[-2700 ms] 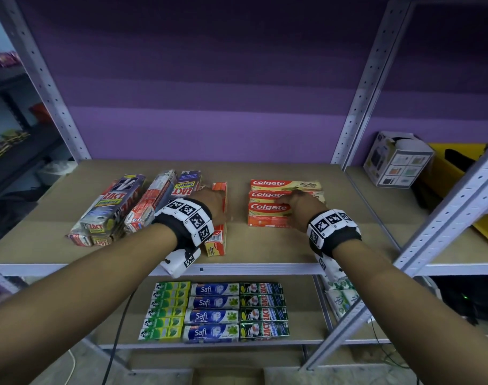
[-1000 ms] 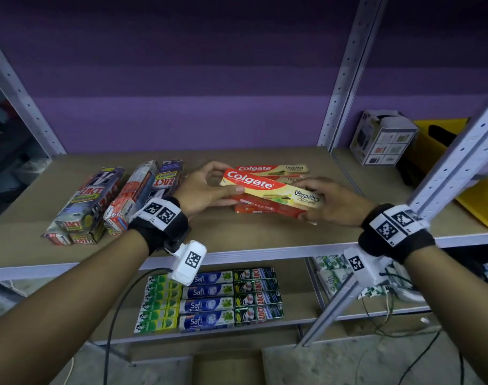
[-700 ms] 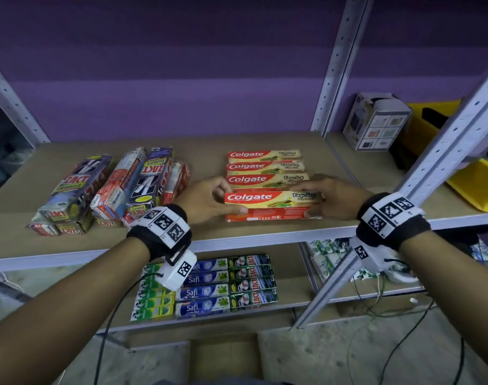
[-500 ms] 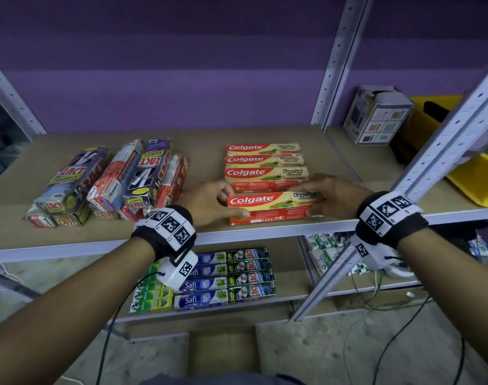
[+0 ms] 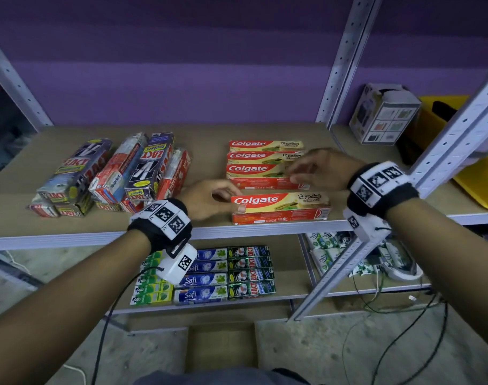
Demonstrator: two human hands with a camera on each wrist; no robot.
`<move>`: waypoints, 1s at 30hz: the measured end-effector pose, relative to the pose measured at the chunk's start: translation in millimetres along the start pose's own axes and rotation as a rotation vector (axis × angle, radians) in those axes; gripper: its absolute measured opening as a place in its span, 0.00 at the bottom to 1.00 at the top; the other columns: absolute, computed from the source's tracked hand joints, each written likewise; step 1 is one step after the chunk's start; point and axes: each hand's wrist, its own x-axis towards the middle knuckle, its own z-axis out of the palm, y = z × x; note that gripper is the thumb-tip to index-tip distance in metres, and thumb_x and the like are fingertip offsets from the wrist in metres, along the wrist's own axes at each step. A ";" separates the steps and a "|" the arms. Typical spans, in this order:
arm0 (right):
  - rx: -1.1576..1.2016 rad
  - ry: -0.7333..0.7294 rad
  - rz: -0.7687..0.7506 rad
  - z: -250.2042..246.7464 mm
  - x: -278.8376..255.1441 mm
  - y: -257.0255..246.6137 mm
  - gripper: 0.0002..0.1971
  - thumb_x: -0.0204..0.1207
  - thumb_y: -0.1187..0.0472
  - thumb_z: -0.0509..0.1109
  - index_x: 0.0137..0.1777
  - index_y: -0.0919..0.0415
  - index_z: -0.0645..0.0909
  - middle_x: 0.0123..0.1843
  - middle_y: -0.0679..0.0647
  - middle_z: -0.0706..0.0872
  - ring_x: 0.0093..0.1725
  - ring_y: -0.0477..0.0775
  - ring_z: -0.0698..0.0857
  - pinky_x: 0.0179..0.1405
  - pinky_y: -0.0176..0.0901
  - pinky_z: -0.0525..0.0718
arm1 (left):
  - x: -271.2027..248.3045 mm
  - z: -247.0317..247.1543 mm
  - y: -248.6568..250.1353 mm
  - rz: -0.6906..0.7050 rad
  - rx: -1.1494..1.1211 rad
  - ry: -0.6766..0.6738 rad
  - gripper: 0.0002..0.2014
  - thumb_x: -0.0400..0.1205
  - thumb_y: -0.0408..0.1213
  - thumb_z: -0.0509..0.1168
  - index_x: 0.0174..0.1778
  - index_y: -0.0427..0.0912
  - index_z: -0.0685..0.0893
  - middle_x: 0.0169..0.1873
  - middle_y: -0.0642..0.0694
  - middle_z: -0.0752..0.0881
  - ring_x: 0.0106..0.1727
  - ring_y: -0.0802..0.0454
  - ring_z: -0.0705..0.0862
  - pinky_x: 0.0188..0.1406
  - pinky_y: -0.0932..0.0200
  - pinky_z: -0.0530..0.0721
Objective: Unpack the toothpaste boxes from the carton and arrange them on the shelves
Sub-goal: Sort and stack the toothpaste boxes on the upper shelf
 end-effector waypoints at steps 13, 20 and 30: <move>-0.206 -0.143 0.169 5.1 128.0 -32.1 0.29 0.84 0.48 0.63 0.84 0.43 0.62 0.81 0.52 0.72 0.76 0.59 0.76 0.75 0.55 0.74 | 4.7 4.3 -12.6 -0.072 -0.125 0.124 0.38 0.58 0.61 0.83 0.60 0.55 0.75 0.55 0.56 0.82 0.57 0.64 0.83 0.49 0.69 0.78; -0.323 -0.210 0.222 19.2 140.3 -29.8 0.31 0.87 0.46 0.58 0.87 0.43 0.51 0.88 0.55 0.57 0.85 0.62 0.61 0.81 0.54 0.61 | 6.8 5.8 -15.3 -0.069 -0.152 0.115 0.55 0.58 0.62 0.83 0.80 0.57 0.63 0.74 0.56 0.73 0.63 0.64 0.80 0.56 0.63 0.78; -0.263 -0.187 0.223 22.5 127.4 -28.2 0.29 0.86 0.44 0.58 0.85 0.34 0.54 0.88 0.52 0.57 0.85 0.62 0.62 0.82 0.57 0.62 | 6.8 2.6 -10.1 -0.090 -0.137 0.064 0.57 0.63 0.59 0.81 0.84 0.56 0.57 0.79 0.55 0.70 0.65 0.62 0.79 0.47 0.73 0.73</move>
